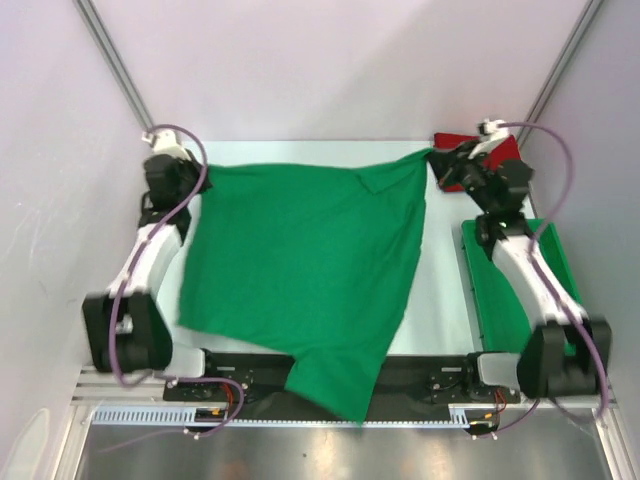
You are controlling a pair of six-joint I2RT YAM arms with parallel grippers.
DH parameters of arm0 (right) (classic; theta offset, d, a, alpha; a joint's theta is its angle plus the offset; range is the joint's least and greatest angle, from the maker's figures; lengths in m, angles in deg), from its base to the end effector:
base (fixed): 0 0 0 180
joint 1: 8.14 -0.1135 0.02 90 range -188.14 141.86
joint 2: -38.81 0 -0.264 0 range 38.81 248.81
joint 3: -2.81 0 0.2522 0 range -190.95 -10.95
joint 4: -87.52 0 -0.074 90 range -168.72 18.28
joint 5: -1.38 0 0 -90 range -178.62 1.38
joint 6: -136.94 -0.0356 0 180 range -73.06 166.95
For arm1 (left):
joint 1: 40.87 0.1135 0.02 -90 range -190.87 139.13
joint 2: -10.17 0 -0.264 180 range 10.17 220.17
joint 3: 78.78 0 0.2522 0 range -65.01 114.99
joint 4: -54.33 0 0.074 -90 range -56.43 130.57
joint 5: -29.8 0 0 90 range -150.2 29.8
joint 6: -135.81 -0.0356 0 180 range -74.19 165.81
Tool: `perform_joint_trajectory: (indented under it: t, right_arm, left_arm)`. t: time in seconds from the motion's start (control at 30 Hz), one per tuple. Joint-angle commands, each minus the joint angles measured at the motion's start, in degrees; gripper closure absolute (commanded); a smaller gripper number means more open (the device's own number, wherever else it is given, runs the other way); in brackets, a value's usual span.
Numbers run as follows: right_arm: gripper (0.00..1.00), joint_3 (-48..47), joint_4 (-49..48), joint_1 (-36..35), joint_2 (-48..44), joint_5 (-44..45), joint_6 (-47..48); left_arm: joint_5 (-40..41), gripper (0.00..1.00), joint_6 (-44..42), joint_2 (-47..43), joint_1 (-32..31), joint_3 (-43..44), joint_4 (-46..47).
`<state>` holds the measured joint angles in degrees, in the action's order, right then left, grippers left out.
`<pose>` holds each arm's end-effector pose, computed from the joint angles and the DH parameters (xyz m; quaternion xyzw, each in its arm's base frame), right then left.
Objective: Fold and stack the t-shirts
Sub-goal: Flatten the tshirt out, then fold the tshirt
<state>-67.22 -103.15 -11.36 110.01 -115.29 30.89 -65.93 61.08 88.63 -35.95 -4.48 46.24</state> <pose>0.2901 0.0323 0.3757 -0.1047 0.6444 0.2712 0.7072 0.3248 0.0244 0.3307 -0.1054 0.7710 -0.0953 0.6208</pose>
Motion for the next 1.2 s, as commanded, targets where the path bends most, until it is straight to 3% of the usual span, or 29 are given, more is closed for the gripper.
perform_joint_trajectory:
  t: [0.0, 0.13, 0.27, 0.4, 0.7, 0.97, 1.17]
  right_arm:
    - [1.0, 0.2, -13.25, -0.47, 7.61, -3.45, -0.64]
    - [1.0, -5.32, -15.39, -0.73, 27.09, -7.42, -1.95]
    - [1.0, -14.99, -9.95, -1.96, 37.22, -8.13, -1.44]
    - [1.0, -22.03, -2.15, -2.93, 41.38, -7.17, -1.26]
    - [1.0, -15.63, 8.51, -3.28, 33.93, -0.05, -3.72]
    - [1.0, -7.21, 16.07, -3.28, 24.36, 0.66, -12.68]
    - [1.0, -2.89, 20.2, -4.51, 18.99, -0.39, -15.5]
  left_arm:
    - [-0.94, 1.0, 2.39, 7.3, 0.35, -2.18, 15.07]
    - [-3.92, 1.0, 2.49, 21.45, 0.35, 5.7, 16.49]
    - [-5.34, 1.0, 0.82, 31.83, 0.52, 14.58, 13.85]
    - [-7.18, 1.0, -0.06, 39.47, 0.61, 21.37, 11.12]
    - [-9.91, 0.98, 0.73, 42.04, 1.75, 23.4, 9.63]
    - [-13.42, 0.98, 0.91, 40.99, 3.24, 23.13, 1.29]
    - [-8.07, 0.99, 0.55, 37.21, 3.95, 20.68, -5.23]
